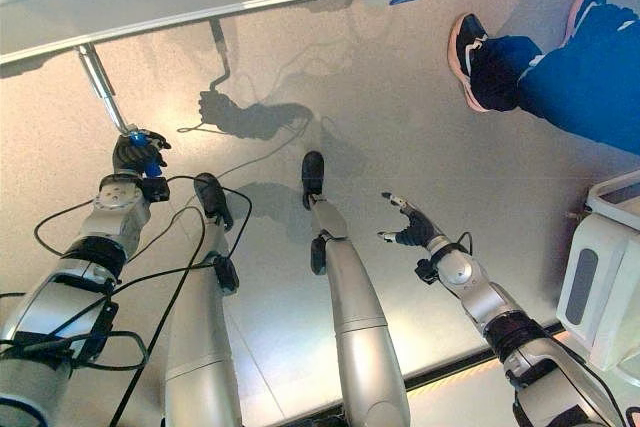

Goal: Raise the hospital bed

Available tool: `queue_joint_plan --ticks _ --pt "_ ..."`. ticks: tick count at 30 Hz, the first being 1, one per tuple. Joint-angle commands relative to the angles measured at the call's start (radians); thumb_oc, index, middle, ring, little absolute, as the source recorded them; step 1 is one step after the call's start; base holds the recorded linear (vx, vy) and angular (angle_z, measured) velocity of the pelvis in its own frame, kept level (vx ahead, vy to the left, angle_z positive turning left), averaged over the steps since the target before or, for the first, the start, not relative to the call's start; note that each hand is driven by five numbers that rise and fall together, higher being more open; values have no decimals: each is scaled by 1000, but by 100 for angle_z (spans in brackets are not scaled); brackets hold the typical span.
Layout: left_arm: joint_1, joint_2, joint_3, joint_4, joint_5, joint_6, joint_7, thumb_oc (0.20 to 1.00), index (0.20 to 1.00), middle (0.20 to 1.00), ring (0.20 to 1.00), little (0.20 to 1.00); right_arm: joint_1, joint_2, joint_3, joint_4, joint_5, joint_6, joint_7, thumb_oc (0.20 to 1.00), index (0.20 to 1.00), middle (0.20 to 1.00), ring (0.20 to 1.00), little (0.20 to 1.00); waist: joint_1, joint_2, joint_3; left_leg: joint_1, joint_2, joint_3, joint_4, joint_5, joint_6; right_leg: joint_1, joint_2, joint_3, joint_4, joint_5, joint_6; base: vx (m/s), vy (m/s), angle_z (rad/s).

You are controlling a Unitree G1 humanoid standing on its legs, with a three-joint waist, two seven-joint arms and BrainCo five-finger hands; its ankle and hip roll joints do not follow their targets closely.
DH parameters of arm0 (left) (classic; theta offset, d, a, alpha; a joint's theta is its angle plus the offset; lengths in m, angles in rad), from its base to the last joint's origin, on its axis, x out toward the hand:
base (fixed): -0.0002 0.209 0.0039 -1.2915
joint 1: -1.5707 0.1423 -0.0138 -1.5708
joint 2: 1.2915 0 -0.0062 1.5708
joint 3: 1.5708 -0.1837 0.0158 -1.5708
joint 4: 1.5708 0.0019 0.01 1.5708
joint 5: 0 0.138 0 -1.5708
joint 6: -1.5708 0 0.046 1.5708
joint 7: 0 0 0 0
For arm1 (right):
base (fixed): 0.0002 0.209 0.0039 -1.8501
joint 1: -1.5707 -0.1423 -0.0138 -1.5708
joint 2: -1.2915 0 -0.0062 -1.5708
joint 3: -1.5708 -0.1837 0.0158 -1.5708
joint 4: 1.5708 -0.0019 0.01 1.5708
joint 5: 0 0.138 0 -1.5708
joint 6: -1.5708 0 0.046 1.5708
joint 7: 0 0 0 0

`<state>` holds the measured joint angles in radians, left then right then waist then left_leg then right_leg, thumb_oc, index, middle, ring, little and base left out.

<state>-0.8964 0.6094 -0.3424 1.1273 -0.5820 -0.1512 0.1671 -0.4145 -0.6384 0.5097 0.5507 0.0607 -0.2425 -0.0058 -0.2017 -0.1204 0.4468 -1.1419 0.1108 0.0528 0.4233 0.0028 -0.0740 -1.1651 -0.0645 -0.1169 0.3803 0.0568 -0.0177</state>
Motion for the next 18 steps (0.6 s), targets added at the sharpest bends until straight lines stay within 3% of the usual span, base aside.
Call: queue_joint_plan --ticks 1,11,14,18 --pt "37 13 -18 12 3 8 -12 200 200 200 200 200 103 -47 28 -46 26 -14 5 1000 1000 1000 1000 1000 13 -4 -42 11 -5 -50 26 -8 18 -18 -30 21 12 40 136 0 0 0" --pt "25 16 -61 -42 -7 4 -29 200 200 200 200 200 109 -55 31 -59 35 -13 10 1000 1000 1000 1000 1000 10 -6 -39 14 -7 -48 36 -13 18 -16 -27 23 15 39 134 -1 -3 0" --pt "10 5 -179 -276 -31 -36 -46 200 200 200 200 200 129 -49 29 -29 33 2 5 1000 1000 1000 1000 1000 11 -3 -32 25 -8 -47 30 -8 17 -10 -28 22 23 36 130 -8 -28 0" --pt "15 12 -200 -327 -37 -42 -45 200 200 200 200 200 132 -50 29 -23 28 4 1 1000 1000 1000 1000 1000 13 -1 -30 27 -10 -48 29 -7 16 -9 -28 21 24 35 129 -1 -2 1"
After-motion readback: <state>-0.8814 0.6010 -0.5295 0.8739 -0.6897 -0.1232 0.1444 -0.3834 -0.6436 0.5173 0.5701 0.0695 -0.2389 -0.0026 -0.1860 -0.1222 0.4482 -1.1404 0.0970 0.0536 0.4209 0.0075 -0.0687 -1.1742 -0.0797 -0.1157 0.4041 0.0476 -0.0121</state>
